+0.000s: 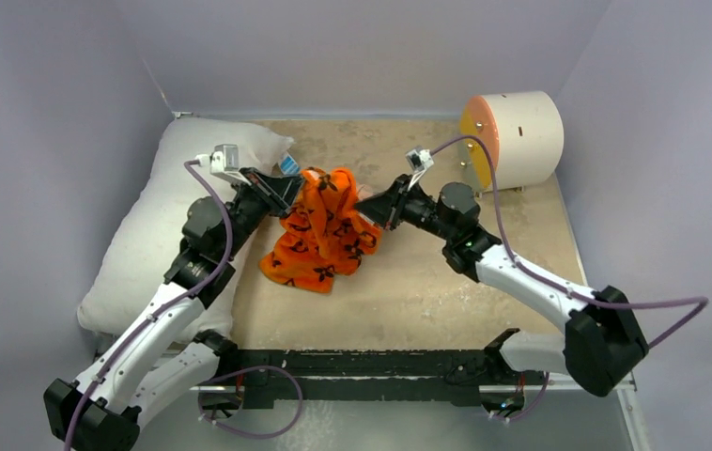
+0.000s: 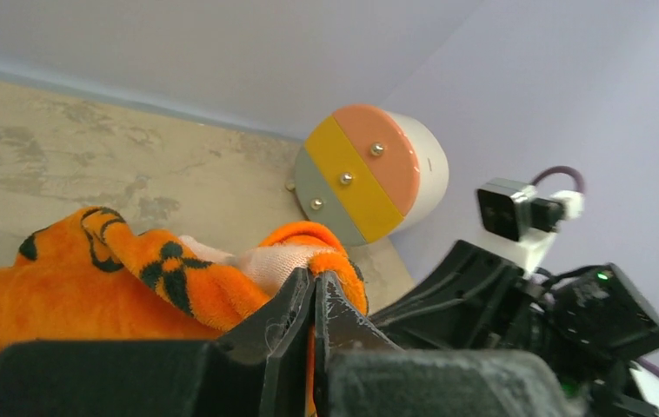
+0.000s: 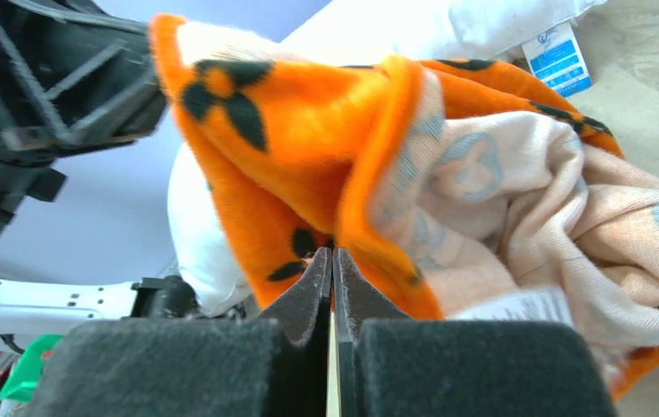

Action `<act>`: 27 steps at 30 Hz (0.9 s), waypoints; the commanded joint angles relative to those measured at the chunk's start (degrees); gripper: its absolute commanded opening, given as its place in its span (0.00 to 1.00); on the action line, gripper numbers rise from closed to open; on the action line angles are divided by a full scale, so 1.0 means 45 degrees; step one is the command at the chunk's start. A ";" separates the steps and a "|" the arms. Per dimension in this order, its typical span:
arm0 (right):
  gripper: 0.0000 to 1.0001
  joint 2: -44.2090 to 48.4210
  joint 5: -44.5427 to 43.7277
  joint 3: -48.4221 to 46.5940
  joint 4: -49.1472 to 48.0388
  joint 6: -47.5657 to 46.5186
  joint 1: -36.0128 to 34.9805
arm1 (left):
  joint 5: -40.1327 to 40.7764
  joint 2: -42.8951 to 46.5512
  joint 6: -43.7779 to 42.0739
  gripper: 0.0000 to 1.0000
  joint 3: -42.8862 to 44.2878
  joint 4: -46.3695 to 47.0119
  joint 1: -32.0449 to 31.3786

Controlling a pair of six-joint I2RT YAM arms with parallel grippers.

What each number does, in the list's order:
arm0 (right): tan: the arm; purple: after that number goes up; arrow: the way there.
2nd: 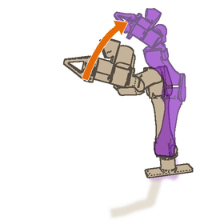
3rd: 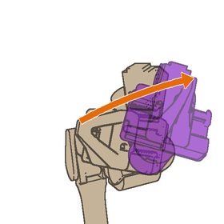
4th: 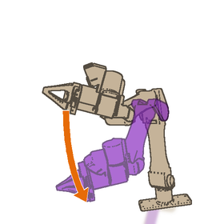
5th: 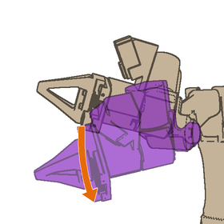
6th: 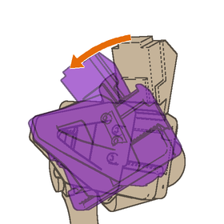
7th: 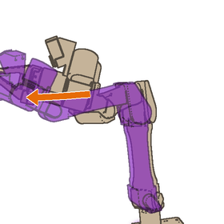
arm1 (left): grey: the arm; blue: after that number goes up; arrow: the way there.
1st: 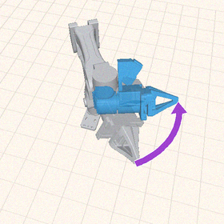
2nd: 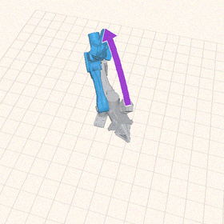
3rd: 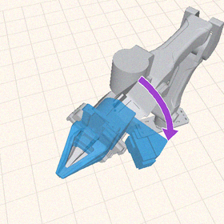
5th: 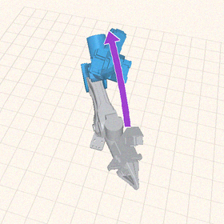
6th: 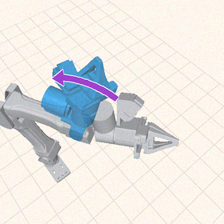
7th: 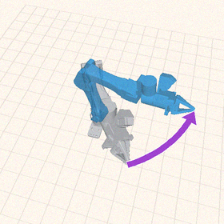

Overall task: Remove the pillowcase from the pillow
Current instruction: Fold the pillowcase at the center of the board.

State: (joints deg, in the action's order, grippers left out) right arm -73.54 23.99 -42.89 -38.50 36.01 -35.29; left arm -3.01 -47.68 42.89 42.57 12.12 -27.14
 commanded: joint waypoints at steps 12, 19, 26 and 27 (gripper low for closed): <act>0.96 0.1058 -0.2177 -0.4411 0.4841 -0.4614 0.0615 | -0.9052 -0.4869 -0.5126 0.00 0.5648 -0.5757 0.0680; 0.99 -0.0763 0.1278 -0.4731 0.4189 -0.4468 0.1049 | -1.1702 -0.4218 -0.9113 0.00 0.7120 -1.0994 0.0717; 0.99 -0.3501 0.2904 -0.5068 0.4414 -0.4445 0.1026 | -1.2684 -0.2869 -0.8538 0.00 0.6844 -1.1011 0.0718; 0.99 -0.3829 0.3077 -0.5003 0.4215 -0.4257 0.0999 | -1.2700 -0.2616 -0.8353 0.00 0.6744 -1.0984 0.0718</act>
State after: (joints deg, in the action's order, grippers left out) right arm -86.76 31.03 -62.92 -17.02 16.82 -30.48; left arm -54.37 -64.20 5.82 72.03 -36.73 -24.12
